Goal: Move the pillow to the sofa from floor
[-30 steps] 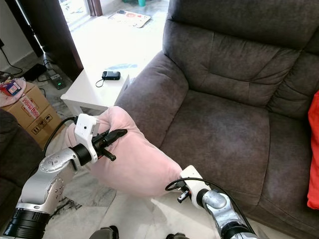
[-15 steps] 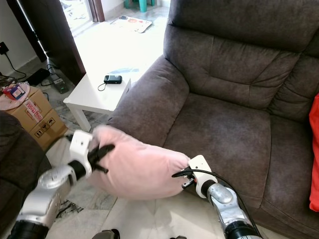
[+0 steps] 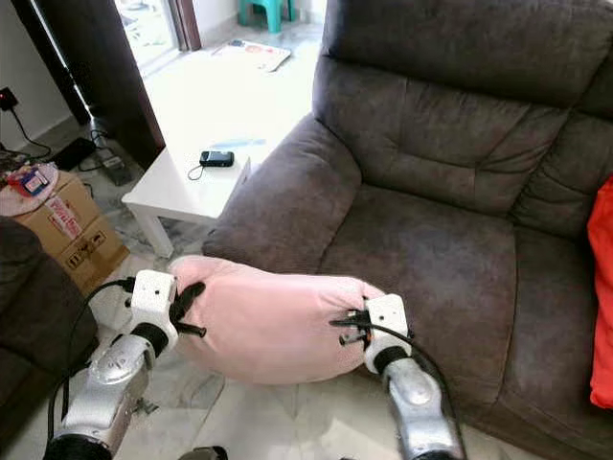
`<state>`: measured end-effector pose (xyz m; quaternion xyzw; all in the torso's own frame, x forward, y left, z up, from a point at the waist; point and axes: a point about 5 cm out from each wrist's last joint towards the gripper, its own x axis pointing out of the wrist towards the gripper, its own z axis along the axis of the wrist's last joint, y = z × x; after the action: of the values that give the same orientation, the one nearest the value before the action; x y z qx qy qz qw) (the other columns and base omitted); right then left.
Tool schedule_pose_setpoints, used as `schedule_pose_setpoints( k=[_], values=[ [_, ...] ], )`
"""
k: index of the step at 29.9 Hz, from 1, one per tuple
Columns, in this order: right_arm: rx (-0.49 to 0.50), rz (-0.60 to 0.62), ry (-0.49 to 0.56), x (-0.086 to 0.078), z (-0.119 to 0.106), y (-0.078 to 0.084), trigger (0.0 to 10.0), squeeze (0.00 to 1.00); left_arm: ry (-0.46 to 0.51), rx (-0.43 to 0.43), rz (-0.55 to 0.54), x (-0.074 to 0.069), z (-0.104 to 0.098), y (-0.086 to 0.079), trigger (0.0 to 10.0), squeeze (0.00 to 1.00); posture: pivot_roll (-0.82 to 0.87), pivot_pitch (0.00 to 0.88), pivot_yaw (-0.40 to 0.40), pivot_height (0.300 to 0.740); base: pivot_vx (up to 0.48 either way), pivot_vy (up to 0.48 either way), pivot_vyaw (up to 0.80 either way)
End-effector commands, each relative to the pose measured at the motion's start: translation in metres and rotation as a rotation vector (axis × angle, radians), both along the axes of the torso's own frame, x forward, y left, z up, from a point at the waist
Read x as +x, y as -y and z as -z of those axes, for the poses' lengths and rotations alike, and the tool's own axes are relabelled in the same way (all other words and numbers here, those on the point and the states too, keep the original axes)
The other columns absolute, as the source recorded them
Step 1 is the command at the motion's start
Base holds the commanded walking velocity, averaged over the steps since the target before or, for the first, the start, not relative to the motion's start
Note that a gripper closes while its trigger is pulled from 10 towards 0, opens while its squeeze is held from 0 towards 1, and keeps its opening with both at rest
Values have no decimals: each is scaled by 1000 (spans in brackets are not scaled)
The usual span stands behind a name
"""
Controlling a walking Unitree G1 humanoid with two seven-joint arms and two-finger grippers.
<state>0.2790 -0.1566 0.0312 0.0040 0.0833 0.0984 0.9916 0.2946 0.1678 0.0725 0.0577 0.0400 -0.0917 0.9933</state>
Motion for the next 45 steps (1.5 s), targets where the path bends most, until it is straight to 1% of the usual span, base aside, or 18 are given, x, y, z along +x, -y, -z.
schedule_pose_setpoints(
  k=[1, 3, 5, 6, 9, 11, 15, 18, 19, 21, 22, 26, 27, 30, 34, 41, 43, 45],
  values=[
    [46, 96, 125, 6, -22, 14, 10000, 0, 60, 13, -50, 2, -7, -6, 10000, 0, 77, 33, -25, 740, 0, 0, 0],
    [76, 98, 156, 3, -24, 9, 10000, 0, 78, -5, -62, 2, -6, -4, 10000, 0, 77, 13, -26, 740, 0, 0, 0],
    [79, 86, 172, 1, -25, 5, 10000, 0, 89, -1, -63, 2, -6, -2, 10000, 0, 77, 13, -26, 740, 0, 0, 0],
    [78, 86, 173, 0, -25, 3, 10000, 0, 95, 0, -65, 2, -5, -2, 10000, 0, 74, 0, -23, 740, 0, 0, 0],
    [62, 91, 164, -2, -21, 1, 10000, 0, 119, 4, -73, 1, -4, 1, 10000, 0, 71, 0, -21, 740, 0, 0, 0],
    [71, 97, 158, -2, -20, 1, 10000, 0, 127, 13, -74, 0, -2, 3, 10000, 0, 71, 0, -19, 740, 0, 0, 0],
    [89, 112, 153, -2, -15, -1, 10000, 0, 104, 3, -83, -2, 7, 7, 10000, 0, 61, 0, -16, 740, 0, 0, 0],
    [92, 115, 148, -4, -13, -1, 10000, 0, 103, -8, -97, -3, 8, 7, 10000, 0, 63, 0, -14, 740, 0, 0, 0],
    [97, 116, 146, -6, -11, -2, 10000, 0, 104, -4, -111, -2, 9, 4, 10000, 0, 59, 0, -10, 740, 0, 0, 0],
    [87, 123, 104, -11, 0, -2, 10000, 0, 75, -18, -144, -2, 16, -2, 10000, 0, 61, 0, -5, 740, 0, 0, 0],
    [74, 137, 56, -15, 11, 1, 10000, 0, 36, -8, -144, -4, 24, -5, 10000, 0, 61, 0, -4, 740, 0, 0, 0],
    [70, 149, 25, -17, 18, 3, 10000, 0, 0, 0, -148, -5, 32, -7, 10000, 0, 57, 0, -3, 740, 0, 0, 0],
    [69, 155, 3, -19, 22, 4, 10000, 0, -23, 6, -164, -5, 36, -11, 10000, 0, 53, 0, -3, 740, 0, 0, 0],
    [58, 176, -19, -23, 27, 9, 10000, 0, -49, 23, -173, -6, 41, -14, 10000, 0, 58, 6, -2, 740, 0, 0, 0],
    [55, 178, -3, -22, 26, 10, 10000, 0, -36, 21, -166, -6, 41, -13, 10000, 0, 65, 46, -2, 740, 0, 0, 0],
    [57, 176, 0, -19, 25, 7, 10000, 0, -38, 5, -168, -6, 43, -12, 10000, 0, 67, 63, -6, 740, 0, 0, 0],
    [48, 160, 19, -14, 21, 4, 10000, 0, -28, -2, -165, -4, 41, -10, 10000, 0, 67, 78, -10, 740, 0, 0, 0],
    [50, 162, 23, -13, 20, 4, 10000, 0, -24, -3, -165, -3, 40, -10, 10000, 0, 68, 79, -10, 740, 0, 0, 0]
  ],
)
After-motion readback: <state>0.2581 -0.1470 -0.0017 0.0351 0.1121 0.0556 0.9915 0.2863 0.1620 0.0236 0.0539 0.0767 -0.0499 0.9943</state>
